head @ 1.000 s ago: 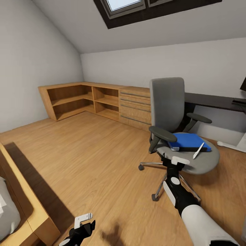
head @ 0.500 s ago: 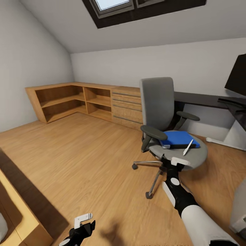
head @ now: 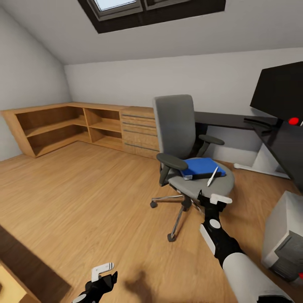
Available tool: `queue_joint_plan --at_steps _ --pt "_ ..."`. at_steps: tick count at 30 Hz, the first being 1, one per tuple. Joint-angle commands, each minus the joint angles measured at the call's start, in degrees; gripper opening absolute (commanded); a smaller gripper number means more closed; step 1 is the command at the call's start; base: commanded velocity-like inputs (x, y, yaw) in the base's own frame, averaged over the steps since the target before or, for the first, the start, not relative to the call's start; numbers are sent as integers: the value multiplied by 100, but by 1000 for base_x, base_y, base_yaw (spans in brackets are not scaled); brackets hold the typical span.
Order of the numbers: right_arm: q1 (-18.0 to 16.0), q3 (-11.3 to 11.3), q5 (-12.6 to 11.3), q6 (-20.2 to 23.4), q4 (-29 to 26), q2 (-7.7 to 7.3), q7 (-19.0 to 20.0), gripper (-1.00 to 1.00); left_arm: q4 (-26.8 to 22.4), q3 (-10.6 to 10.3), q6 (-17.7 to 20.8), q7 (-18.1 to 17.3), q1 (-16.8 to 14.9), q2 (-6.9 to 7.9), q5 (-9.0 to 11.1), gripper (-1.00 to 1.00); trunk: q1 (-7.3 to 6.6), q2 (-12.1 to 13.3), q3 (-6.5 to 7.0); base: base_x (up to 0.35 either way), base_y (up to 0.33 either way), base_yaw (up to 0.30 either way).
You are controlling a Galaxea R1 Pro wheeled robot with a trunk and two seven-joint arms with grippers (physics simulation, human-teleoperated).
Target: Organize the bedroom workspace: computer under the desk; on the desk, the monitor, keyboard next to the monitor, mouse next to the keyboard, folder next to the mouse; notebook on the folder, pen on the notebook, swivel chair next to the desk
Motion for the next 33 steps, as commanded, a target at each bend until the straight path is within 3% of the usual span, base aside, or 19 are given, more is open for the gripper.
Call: queue_joint_plan --at_steps 1,15,33 --pt "-4 1 -36 -33 7 5 0 100 -13 8 36 13 1 -3 61 100 -1 -2 -5 0 0 -248" --pt "-3 1 -36 -33 17 15 11 100 -11 8 34 13 1 -3 65 100 -1 -2 -5 0 0 -230" --pt "-1 -4 -33 -116 368 -27 162 100 -13 5 -28 13 1 -5 61 100 -1 -2 -5 0 0 -32"
